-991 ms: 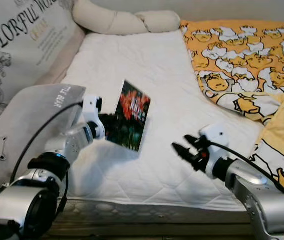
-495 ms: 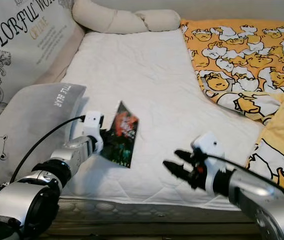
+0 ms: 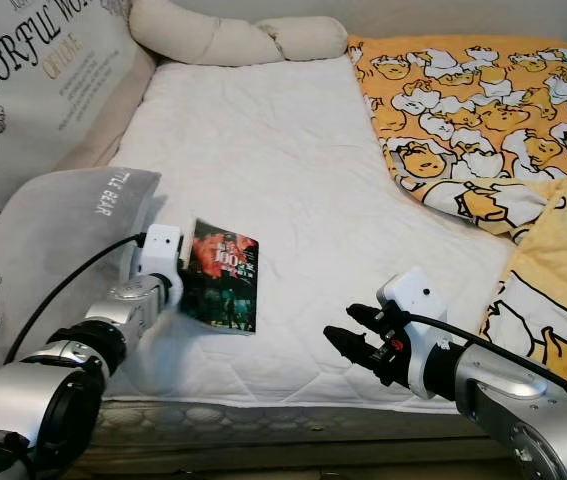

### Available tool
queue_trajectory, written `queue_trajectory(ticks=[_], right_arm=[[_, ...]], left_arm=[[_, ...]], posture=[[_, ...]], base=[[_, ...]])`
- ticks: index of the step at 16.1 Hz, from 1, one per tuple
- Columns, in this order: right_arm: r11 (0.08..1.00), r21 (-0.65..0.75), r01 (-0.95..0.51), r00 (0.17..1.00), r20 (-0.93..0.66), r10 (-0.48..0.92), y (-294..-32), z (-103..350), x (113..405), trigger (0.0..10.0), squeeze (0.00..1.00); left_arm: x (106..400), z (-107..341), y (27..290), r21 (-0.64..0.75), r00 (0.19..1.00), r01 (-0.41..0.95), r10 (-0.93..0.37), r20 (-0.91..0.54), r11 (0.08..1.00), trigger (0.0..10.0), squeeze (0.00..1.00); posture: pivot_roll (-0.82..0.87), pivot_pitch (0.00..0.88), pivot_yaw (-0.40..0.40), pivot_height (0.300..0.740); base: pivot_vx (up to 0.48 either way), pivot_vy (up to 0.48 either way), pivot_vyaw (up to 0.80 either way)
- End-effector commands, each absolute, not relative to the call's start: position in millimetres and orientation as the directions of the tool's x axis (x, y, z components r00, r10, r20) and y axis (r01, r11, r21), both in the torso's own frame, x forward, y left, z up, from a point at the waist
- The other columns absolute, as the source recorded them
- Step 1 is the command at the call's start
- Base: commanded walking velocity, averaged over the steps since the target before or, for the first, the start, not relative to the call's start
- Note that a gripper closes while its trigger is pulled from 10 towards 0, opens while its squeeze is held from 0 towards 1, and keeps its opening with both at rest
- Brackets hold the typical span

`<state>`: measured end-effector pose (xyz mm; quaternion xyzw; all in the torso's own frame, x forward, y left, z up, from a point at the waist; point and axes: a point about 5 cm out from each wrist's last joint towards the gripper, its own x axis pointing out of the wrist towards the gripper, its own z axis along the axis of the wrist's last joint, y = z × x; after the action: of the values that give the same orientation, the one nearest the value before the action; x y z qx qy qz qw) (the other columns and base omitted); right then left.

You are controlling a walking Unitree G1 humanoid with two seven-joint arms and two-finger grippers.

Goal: Clean up the room

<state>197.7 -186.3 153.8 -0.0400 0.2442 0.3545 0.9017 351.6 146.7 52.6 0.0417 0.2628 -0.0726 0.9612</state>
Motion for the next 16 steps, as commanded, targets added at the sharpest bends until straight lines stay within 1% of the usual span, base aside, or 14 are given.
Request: queue_trajectory(ticks=[1, 2, 3, 5, 6, 7, 8, 9, 10, 11, 12, 13, 14, 16], right_arm=[[0.744, 0.078, -0.663, 0.632, -0.474, 0.613, -184.8, 158.1, 198.4, 10.0, 0.00], [0.744, 0.077, -0.664, 0.632, -0.475, 0.613, -184.0, 157.5, 197.5, 10.0, 0.00], [0.751, 0.079, -0.655, 0.639, -0.472, 0.607, -183.4, 155.8, 197.9, 10.0, 0.00], [0.773, 0.091, -0.627, 0.660, -0.466, 0.590, -182.8, 152.0, 199.6, 10.0, 0.00], [0.809, 0.097, -0.579, 0.697, -0.456, 0.553, -184.1, 146.7, 202.5, 10.0, 0.00], [0.848, 0.090, -0.522, 0.736, -0.456, 0.501, -186.3, 139.7, 206.4, 10.0, 0.00], [0.873, 0.079, -0.481, 0.761, -0.458, 0.460, -187.2, 133.8, 209.7, 10.0, 0.00], [0.893, 0.073, -0.444, 0.782, -0.456, 0.425, -189.3, 130.0, 212.4, 10.0, 0.22], [0.920, 0.068, -0.385, 0.812, -0.450, 0.373, -192.0, 124.2, 217.2, 10.0, 1.00], [0.936, 0.069, -0.346, 0.831, -0.441, 0.340, -193.6, 121.0, 221.7, 10.0, 1.00], [0.945, 0.067, -0.319, 0.844, -0.433, 0.315, -194.2, 118.9, 225.7, 10.0, 1.00], [0.958, 0.025, -0.287, 0.866, -0.420, 0.271, -196.1, 115.6, 232.7, 10.0, 1.00], [0.959, 0.021, -0.284, 0.871, -0.412, 0.266, -196.2, 114.9, 234.8, 10.0, 1.00], [0.962, 0.042, -0.268, 0.879, -0.398, 0.262, -194.9, 112.2, 237.9, 10.0, 1.00]], left_arm=[[353.3, 55.5, 152.4, 0.109, 0.864, 0.173, -0.097, -0.493, 0.979, 10.0, 0.24], [354.3, 57.4, 158.6, 0.173, 0.870, 0.181, -0.076, -0.487, 0.968, 10.0, 0.00], [354.3, 58.1, 163.9, 0.217, 0.874, 0.186, -0.061, -0.482, 0.958, 10.0, 0.00], [354.0, 58.8, 170.3, 0.252, 0.881, 0.187, -0.048, -0.471, 0.950, 10.0, 0.00], [356.7, 64.0, 170.1, 0.199, 0.896, 0.184, -0.081, -0.437, 0.963, 10.0, 0.00], [359.9, 70.5, 167.1, 0.110, 0.909, 0.188, -0.131, -0.395, 0.976, 10.0, 0.00], [361.7, 74.6, 164.4, 0.054, 0.916, 0.203, -0.170, -0.364, 0.978, 10.0, 0.49], [362.5, 77.8, 158.9, 0.004, 0.916, 0.239, -0.224, -0.334, 0.971, 10.0, 1.00], [361.8, 82.3, 149.0, -0.070, 0.903, 0.319, -0.325, -0.282, 0.945, 10.0, 1.00], [358.7, 85.6, 143.2, -0.089, 0.886, 0.386, -0.396, -0.240, 0.918, 10.0, 1.00], [355.1, 87.9, 142.3, -0.070, 0.878, 0.424, -0.429, -0.213, 0.903, 10.0, 1.00], [348.7, 92.9, 146.8, -0.045, 0.892, 0.419, -0.420, -0.167, 0.907, 10.0, 1.00], [344.8, 96.1, 149.1, -0.040, 0.903, 0.403, -0.404, -0.148, 0.914, 10.0, 1.00], [329.6, 104.1, 158.6, -0.044, 0.930, 0.347, -0.349, -0.114, 0.937, 10.0, 1.00]], posture=[[-0.33, 0.011, 0.047, 0.740], [-0.33, 0.002, 0.047, 0.740], [-0.32, 0.000, 0.048, 0.740], [-0.30, 0.000, 0.053, 0.740], [-0.27, 0.000, 0.063, 0.740], [-0.25, 0.000, 0.067, 0.740], [-0.23, 0.000, 0.075, 0.740], [-0.21, 0.000, 0.079, 0.740], [-0.18, 0.000, 0.084, 0.740], [-0.16, 0.000, 0.082, 0.740], [-0.14, 0.000, 0.077, 0.740], [-0.12, 0.000, 0.067, 0.740], [-0.10, 0.000, 0.064, 0.740], [-0.07, 0.000, 0.049, 0.740]], base=[[0.000, 0.000, 0.00], [0.000, 0.000, 0.00], [0.000, 0.000, 0.00], [0.000, 0.000, 0.00], [0.000, 0.000, 0.00], [0.000, 0.000, 0.00], [0.000, 0.000, 0.00], [0.000, 0.000, 0.00], [0.000, 0.000, 0.00], [0.000, 0.000, 0.00], [0.000, 0.000, 0.00], [0.000, 0.000, 0.00], [0.000, 0.000, 0.00], [0.000, -0.396, 0.00]])
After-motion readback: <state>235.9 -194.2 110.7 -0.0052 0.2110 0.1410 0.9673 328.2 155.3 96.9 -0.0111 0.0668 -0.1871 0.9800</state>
